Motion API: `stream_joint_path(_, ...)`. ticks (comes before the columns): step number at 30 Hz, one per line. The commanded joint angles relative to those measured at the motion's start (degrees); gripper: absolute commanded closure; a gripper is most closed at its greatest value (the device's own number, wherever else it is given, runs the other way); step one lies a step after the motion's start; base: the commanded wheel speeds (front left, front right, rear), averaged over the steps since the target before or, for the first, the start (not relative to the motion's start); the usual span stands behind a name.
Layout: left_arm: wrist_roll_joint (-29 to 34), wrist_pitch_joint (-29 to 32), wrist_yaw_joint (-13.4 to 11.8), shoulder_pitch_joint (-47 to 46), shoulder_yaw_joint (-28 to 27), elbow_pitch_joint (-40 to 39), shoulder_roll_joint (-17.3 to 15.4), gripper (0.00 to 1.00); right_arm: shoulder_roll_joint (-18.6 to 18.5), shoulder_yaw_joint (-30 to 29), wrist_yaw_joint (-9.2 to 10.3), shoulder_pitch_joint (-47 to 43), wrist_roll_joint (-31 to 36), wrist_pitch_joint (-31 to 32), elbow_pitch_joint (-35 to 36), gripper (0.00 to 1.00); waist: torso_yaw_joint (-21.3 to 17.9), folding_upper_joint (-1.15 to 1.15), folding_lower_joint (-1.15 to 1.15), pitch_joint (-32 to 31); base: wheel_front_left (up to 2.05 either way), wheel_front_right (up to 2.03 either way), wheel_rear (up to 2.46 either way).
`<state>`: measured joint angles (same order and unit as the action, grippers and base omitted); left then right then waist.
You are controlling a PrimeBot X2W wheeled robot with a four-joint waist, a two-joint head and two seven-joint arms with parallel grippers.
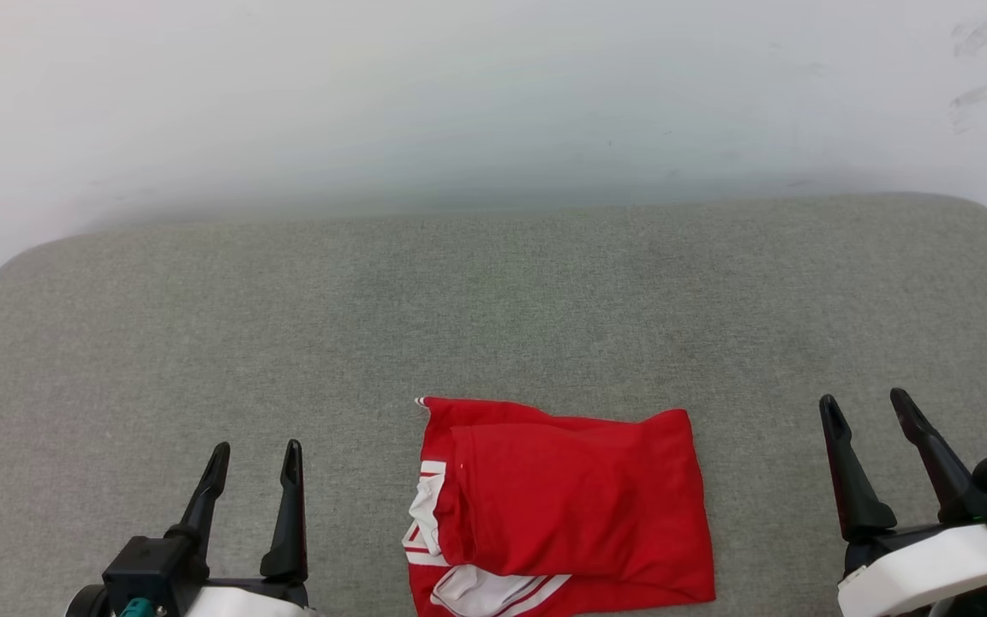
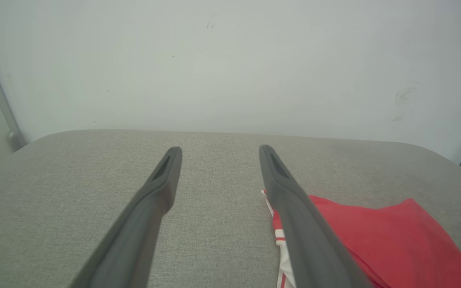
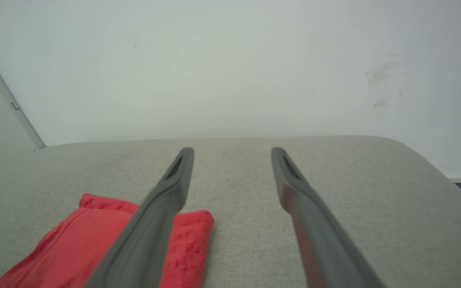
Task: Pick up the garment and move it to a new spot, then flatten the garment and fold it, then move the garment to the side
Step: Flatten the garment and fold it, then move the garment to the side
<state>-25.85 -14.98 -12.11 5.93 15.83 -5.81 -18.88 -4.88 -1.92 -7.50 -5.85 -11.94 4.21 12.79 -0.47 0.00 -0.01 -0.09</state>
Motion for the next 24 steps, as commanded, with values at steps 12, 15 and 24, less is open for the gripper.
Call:
stream_joint_path(12,1.55,-0.26,0.45,-1.42,-1.0,-0.75,0.88,0.0,1.04,-1.94,0.02,0.07,-2.12,3.43,0.22,0.0,0.74,0.0,0.01,0.82,0.0,0.0,0.0)
stream_joint_path(15,2.02,-0.26,0.7,-1.68,-1.07,-1.16,1.25,0.0,0.36,-5.1,0.02,0.33,-6.22,5.99,-1.7,0.0,1.32,0.0,0.01,1.12,0.0,0.0,0.0)
stream_joint_path(24,3.35,-0.26,1.73,-3.56,-1.38,-2.58,2.44,0.0,-6.77,-9.58,0.01,1.9,-18.93,21.08,-12.08,0.0,3.9,0.0,0.01,3.63,0.0,0.0,0.0)
